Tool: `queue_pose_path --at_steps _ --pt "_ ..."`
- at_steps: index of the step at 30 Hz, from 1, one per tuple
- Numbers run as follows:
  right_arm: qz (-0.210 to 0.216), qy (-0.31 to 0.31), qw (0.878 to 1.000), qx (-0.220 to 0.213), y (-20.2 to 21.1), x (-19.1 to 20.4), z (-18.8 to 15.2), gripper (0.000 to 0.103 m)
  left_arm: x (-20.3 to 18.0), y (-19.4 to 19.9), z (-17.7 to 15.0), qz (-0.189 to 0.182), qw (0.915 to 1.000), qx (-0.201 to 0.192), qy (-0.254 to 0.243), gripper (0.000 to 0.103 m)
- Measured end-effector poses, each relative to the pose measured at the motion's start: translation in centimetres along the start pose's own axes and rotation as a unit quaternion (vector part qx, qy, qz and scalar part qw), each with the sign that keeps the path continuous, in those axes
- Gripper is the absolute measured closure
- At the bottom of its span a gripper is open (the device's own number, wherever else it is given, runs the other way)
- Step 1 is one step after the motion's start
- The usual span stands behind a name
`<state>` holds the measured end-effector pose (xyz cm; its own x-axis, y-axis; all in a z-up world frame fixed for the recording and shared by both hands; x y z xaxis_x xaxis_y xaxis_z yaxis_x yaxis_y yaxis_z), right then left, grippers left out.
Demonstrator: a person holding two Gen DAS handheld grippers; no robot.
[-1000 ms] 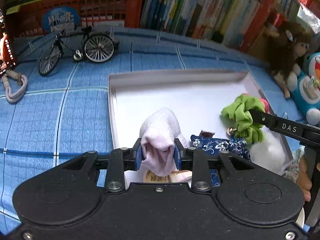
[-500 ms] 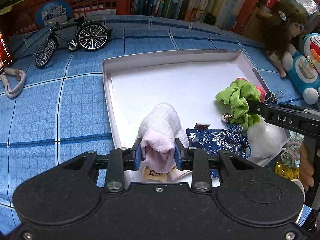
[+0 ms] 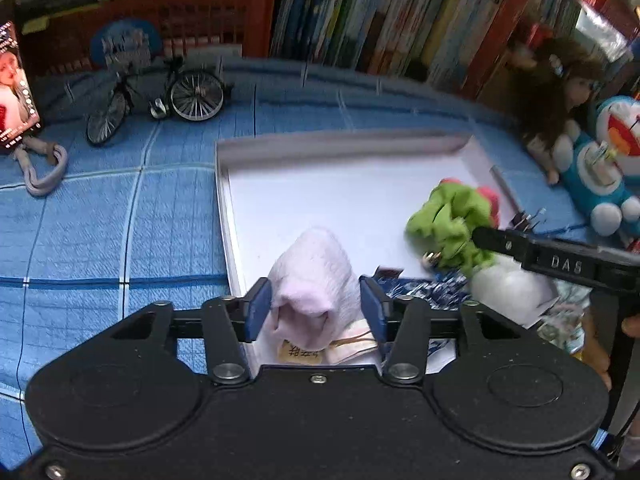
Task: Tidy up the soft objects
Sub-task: 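Open left tool to drop sock in tray while right tool releases scrunchie, then move left tool to purple fluffy toy while right tool approaches gold sequined pouches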
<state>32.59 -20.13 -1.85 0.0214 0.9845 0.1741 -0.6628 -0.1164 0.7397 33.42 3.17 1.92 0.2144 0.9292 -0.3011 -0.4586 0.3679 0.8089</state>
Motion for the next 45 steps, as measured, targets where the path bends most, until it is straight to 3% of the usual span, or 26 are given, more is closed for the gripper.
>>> queue_pose_path --at_steps 9,23,30,36,45 --pt "0.011 0.004 0.998 -0.059 5.3 0.0 0.0 0.022 -2.4 4.8 -0.7 0.005 0.9976 -0.065 -0.022 0.039" --pt "0.036 0.014 0.985 -0.17 14.0 -1.2 -3.0 0.016 -5.0 11.0 -6.3 -0.014 0.9864 -0.153 -0.058 0.029" --pt "0.04 0.032 0.976 -0.21 16.2 -1.3 -5.5 0.013 -5.2 12.0 -9.8 -0.027 0.9822 -0.176 -0.061 0.028" --pt "0.033 0.055 0.971 -0.23 17.2 -0.9 -7.4 0.011 -5.2 12.6 -11.7 -0.017 0.9778 -0.196 -0.072 0.027" --pt "0.012 0.089 0.958 -0.274 19.0 -0.3 -9.9 0.0 -4.3 13.8 -14.3 -0.008 0.9724 -0.22 -0.077 0.024"
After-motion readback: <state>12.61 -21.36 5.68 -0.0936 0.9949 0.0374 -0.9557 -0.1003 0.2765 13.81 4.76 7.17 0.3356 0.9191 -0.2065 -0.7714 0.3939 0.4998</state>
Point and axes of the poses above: each gripper's, at about its wrist camera, not at the fingertips, and y roughly against the way its jaws point, x to its left, z to its top, the point moved 8 cm from there along -y, roughly the way its jaws point, and after that the axes turned 8 degrees about -z, right-handed, at the moved point
